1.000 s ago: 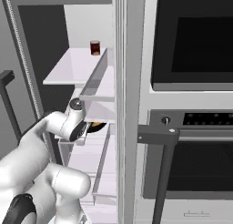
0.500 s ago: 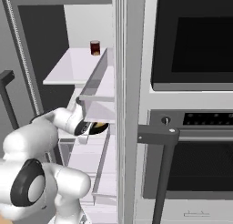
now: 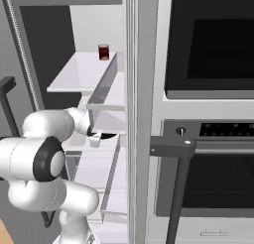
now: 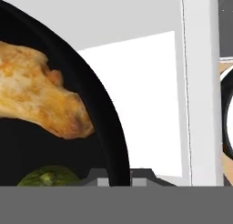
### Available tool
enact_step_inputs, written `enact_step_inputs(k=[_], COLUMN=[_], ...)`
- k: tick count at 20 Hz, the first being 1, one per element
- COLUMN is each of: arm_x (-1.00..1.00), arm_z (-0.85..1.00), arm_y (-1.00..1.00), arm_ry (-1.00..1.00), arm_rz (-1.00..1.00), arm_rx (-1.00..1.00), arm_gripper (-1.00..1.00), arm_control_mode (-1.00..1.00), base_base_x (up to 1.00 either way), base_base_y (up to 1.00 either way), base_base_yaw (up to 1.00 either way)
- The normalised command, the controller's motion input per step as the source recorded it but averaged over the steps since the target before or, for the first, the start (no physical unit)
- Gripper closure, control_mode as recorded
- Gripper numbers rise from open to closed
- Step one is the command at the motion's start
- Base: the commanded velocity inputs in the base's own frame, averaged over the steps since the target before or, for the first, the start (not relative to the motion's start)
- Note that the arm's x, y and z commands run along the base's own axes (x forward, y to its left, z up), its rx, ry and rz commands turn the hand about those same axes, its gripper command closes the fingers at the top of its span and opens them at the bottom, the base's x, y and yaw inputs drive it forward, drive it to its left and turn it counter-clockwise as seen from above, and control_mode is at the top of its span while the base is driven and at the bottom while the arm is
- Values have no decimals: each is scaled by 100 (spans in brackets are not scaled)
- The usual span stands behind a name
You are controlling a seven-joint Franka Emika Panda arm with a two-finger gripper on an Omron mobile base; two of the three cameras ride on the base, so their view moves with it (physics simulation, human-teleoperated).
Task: Pick the chicken drumstick and lime from their plates and place them in the bowl. Then put the bowl in the fridge.
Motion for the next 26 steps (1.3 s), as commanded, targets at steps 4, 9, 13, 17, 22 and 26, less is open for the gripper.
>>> enact_step_inputs(k=[4, 9, 13, 17, 22, 26], arm_x=[59, 1, 0, -9, -41, -51], arm_z=[-25, -9, -21, -21, 0, 31], arm_y=[3, 1, 15, 2, 0, 3], arm_ry=[-1, -2, -8, -20, -23, -16], arm_rz=[3, 2, 0, 0, 0, 0], arm_rx=[0, 0, -1, 0, 0, 0], arm_gripper=[-100, -100, -100, -100, -100, -100], arm_control_mode=[-100, -100, -100, -100, -100, -100], base_base_x=[0, 0, 0, 0, 0, 0], base_base_y=[0, 0, 0, 0, 0, 0], base_base_yaw=[0, 0, 0, 0, 0, 0])
